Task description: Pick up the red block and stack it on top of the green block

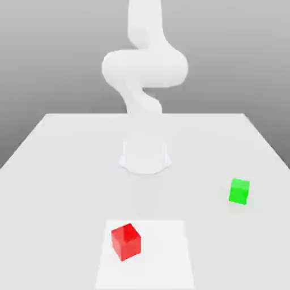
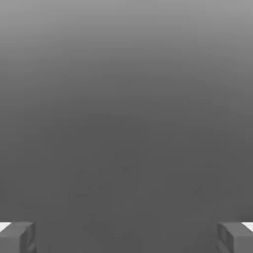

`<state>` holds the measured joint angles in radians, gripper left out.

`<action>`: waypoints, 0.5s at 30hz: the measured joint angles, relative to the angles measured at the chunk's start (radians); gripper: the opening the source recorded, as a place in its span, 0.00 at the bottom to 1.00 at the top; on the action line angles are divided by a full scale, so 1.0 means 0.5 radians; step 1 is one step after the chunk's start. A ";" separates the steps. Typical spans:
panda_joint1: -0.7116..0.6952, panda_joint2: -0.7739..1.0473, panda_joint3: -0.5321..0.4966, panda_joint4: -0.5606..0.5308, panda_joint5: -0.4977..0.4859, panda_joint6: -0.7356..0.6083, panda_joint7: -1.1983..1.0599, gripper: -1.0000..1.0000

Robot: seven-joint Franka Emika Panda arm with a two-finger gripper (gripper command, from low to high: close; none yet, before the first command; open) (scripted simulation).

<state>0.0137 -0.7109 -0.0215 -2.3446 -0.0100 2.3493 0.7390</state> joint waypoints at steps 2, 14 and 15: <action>0.025 0.157 -0.042 -0.078 -0.017 0.087 -0.107 0.50; 0.130 1.029 -0.266 -0.511 -0.017 0.570 -0.773 0.50; 0.134 1.102 -0.280 -0.547 -0.009 0.610 -0.834 0.50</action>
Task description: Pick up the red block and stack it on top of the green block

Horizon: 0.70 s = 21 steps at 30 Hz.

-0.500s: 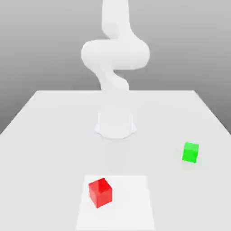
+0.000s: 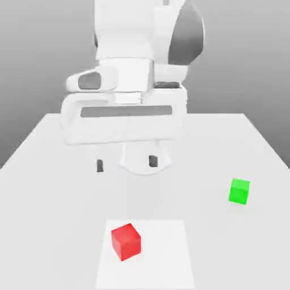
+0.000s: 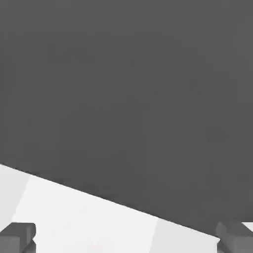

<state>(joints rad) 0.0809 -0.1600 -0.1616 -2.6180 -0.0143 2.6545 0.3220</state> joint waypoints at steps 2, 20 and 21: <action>0.005 0.146 -0.022 -0.072 0.021 0.080 -0.126 0.50; -0.135 0.807 0.132 -0.146 0.239 0.553 -0.491 0.00; -0.119 0.747 0.110 -0.156 0.215 0.503 -0.473 0.00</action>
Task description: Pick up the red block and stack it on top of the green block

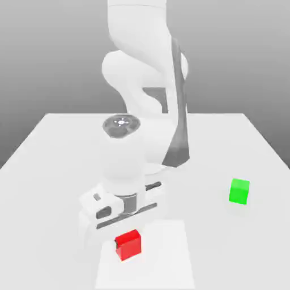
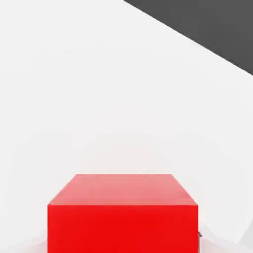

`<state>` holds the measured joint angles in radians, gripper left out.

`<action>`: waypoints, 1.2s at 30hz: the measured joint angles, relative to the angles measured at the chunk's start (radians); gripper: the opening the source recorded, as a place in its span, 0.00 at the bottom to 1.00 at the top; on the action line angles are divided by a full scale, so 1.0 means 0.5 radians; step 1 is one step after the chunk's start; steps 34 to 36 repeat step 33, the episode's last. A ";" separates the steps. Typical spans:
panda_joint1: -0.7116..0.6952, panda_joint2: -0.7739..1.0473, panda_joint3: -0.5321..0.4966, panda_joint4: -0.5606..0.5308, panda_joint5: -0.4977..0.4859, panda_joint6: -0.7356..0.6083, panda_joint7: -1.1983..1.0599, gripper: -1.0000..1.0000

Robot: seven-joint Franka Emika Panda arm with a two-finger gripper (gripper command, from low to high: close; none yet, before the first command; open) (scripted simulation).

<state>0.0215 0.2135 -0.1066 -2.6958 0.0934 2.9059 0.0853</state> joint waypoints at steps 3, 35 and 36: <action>0.018 -0.208 -0.040 -0.032 -0.099 -0.174 0.074 0.00; 1.203 -0.412 0.844 -0.442 -0.235 0.034 0.726 1.00; 1.203 -0.412 0.844 -0.442 -0.235 0.034 0.726 1.00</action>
